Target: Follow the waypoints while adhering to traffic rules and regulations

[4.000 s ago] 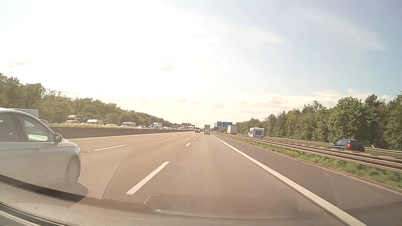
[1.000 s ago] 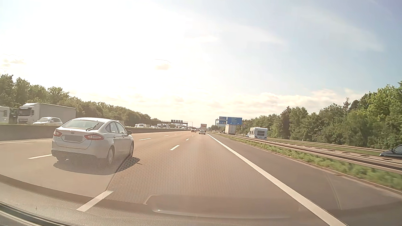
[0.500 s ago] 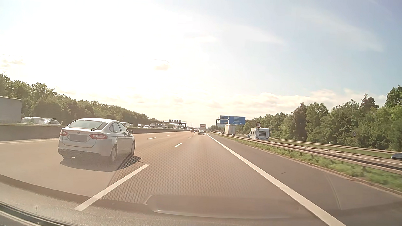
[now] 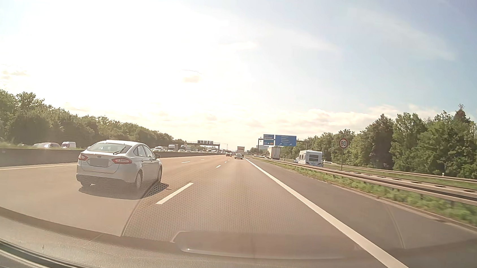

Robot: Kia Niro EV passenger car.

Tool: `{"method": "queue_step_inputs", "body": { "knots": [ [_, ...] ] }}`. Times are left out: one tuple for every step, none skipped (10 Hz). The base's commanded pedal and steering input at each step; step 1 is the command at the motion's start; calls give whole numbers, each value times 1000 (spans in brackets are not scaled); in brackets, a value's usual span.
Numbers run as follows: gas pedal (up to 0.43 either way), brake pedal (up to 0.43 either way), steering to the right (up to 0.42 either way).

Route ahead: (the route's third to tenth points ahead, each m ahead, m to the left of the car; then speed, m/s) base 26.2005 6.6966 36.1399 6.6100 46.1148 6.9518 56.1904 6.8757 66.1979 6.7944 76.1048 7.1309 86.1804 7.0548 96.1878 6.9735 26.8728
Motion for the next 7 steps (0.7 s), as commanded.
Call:
{"method": "queue_step_inputs", "body": {
  "knots": [
    [150, 0, -2],
    [150, 0, -3],
    [150, 0, -3],
    [150, 0, -4],
    [150, 0, -4],
    [150, 0, -5],
    [150, 0, -4]
  ]
}}
